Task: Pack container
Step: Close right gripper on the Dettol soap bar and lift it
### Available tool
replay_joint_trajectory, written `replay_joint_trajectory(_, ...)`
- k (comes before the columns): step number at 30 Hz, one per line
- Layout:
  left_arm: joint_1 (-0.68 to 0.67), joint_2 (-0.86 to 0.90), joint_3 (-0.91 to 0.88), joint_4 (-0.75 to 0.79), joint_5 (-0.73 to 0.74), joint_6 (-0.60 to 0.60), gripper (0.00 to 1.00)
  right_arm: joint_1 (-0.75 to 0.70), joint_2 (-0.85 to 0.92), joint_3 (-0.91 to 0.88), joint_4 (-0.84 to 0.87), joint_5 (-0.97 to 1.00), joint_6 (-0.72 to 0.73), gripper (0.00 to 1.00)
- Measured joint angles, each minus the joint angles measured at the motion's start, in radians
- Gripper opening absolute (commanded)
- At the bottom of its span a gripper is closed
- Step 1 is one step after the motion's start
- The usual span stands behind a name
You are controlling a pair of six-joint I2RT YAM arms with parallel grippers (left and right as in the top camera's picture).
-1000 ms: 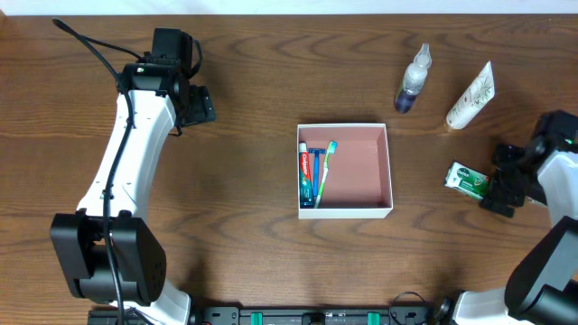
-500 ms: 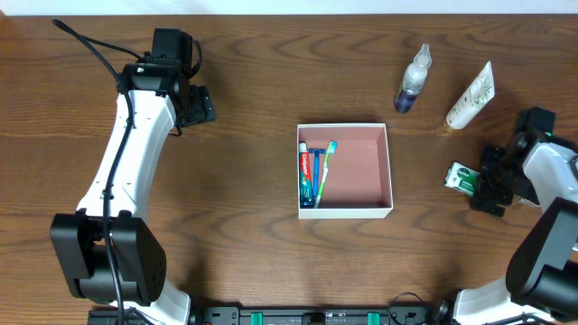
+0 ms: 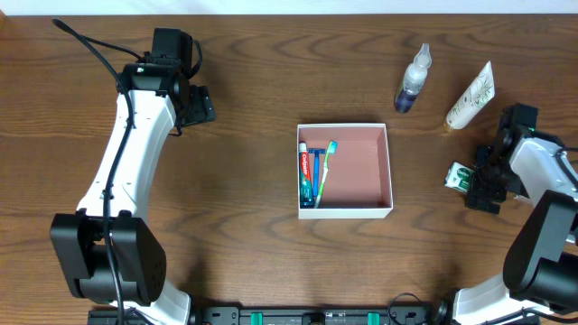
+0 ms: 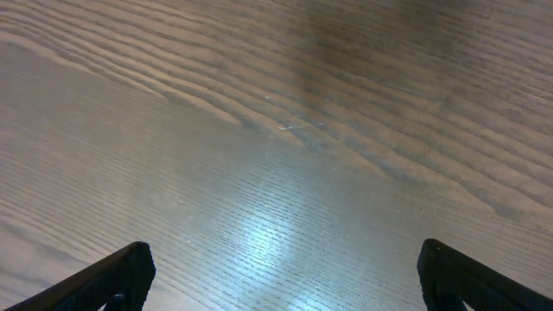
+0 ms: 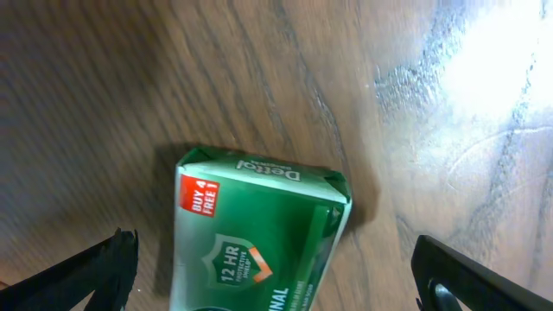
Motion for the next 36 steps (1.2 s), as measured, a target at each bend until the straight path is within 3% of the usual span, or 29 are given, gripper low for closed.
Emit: replay_joint_trajectory(36,0.000,0.000,0.000,0.000,0.000,0.000,0.98,0.029,0.072,0.000,0.068,0.020,0.071,0.99)
